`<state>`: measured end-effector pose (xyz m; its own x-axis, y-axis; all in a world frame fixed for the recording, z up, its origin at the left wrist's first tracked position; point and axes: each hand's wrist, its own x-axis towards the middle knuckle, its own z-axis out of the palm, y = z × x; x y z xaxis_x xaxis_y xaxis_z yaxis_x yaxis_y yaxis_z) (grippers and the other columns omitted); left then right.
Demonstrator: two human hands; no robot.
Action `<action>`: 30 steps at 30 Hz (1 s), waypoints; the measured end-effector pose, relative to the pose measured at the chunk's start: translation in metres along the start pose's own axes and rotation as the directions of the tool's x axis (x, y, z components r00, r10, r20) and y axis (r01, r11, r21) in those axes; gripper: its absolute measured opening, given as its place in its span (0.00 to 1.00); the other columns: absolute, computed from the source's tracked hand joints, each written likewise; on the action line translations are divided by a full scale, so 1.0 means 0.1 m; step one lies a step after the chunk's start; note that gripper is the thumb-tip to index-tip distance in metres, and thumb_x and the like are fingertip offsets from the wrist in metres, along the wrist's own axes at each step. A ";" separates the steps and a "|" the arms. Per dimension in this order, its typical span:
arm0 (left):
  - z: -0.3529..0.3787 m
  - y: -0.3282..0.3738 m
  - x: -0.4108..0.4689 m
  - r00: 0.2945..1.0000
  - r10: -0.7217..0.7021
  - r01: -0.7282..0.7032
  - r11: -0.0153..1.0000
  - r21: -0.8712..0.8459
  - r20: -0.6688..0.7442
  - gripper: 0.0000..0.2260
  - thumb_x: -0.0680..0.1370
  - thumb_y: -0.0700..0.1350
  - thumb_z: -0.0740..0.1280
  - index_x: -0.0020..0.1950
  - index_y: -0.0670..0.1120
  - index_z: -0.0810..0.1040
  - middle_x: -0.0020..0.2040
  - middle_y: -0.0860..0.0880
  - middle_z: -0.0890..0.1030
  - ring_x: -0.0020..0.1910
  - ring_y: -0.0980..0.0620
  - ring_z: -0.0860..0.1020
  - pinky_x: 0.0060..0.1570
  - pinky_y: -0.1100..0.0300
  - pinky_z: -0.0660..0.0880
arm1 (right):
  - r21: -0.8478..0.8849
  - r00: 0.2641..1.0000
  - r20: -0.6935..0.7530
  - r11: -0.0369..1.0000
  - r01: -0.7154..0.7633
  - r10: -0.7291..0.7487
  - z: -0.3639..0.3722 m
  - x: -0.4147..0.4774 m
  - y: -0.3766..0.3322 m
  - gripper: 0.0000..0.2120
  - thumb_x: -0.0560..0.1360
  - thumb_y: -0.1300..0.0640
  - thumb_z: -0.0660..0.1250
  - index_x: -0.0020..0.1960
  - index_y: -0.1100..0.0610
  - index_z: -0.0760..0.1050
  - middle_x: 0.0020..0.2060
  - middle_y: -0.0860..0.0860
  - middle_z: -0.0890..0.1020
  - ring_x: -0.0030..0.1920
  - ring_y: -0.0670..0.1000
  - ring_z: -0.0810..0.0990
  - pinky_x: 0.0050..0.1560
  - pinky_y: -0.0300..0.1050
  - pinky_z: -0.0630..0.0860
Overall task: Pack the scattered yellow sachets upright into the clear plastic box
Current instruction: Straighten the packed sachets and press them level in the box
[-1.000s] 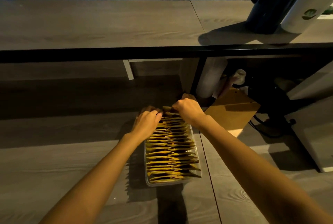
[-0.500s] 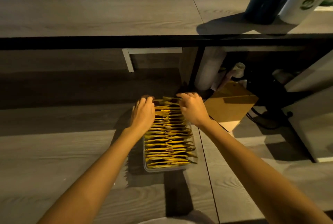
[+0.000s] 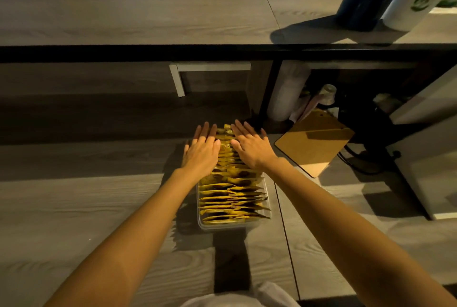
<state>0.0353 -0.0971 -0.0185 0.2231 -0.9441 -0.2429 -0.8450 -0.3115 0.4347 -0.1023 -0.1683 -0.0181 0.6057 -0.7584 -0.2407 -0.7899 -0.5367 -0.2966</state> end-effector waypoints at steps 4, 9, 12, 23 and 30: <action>-0.08 0.01 0.11 0.997 -0.041 0.042 0.999 -0.033 0.059 0.22 0.82 0.51 0.45 0.76 0.47 0.54 0.78 0.50 0.45 0.77 0.50 0.41 0.73 0.43 0.45 | 0.041 0.999 0.022 0.999 -0.026 0.025 -0.04 0.06 -0.01 0.24 0.82 0.49 0.45 0.77 0.52 0.47 0.77 0.49 0.46 0.77 0.50 0.42 0.74 0.59 0.41; -0.10 -0.02 -0.12 0.997 -0.008 -0.005 0.987 -0.160 -0.083 0.22 0.82 0.50 0.48 0.76 0.48 0.51 0.78 0.47 0.45 0.77 0.47 0.44 0.73 0.46 0.49 | 0.292 0.974 -0.227 0.955 0.046 0.023 -0.02 -0.20 0.03 0.25 0.80 0.52 0.56 0.75 0.54 0.56 0.76 0.52 0.55 0.76 0.53 0.51 0.74 0.54 0.51; -0.06 -0.06 -0.42 0.938 0.029 -0.117 0.964 -0.237 -0.346 0.17 0.80 0.44 0.58 0.68 0.41 0.67 0.69 0.42 0.64 0.68 0.47 0.63 0.64 0.56 0.65 | 0.327 0.931 -0.364 0.940 0.098 0.030 0.01 -0.52 0.07 0.23 0.77 0.54 0.63 0.70 0.57 0.64 0.69 0.54 0.66 0.69 0.53 0.64 0.66 0.42 0.63; 0.02 -0.06 -1.11 0.941 0.339 -0.339 0.940 0.034 0.026 0.19 0.70 0.57 0.70 0.55 0.49 0.74 0.55 0.54 0.67 0.56 0.58 0.64 0.59 0.60 0.65 | 0.142 0.935 -0.237 0.942 0.303 -0.265 0.21 -1.20 0.05 0.17 0.72 0.44 0.62 0.49 0.57 0.74 0.54 0.53 0.75 0.52 0.48 0.71 0.48 0.38 0.67; 0.09 0.00 -1.27 0.922 0.382 -0.387 0.903 0.186 0.061 0.15 0.76 0.53 0.64 0.60 0.48 0.73 0.59 0.52 0.74 0.60 0.53 0.71 0.59 0.59 0.64 | -0.095 0.894 -0.233 0.924 0.371 -0.383 0.30 -1.40 0.08 0.14 0.70 0.46 0.60 0.48 0.55 0.75 0.47 0.52 0.79 0.47 0.47 0.71 0.45 0.39 0.70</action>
<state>0.0023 0.0242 0.0046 -0.1466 -0.9830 -0.1104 -0.9399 0.1036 0.3254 -0.1903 -0.0552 -0.0142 0.8215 -0.5586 0.1142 -0.5140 -0.8124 -0.2754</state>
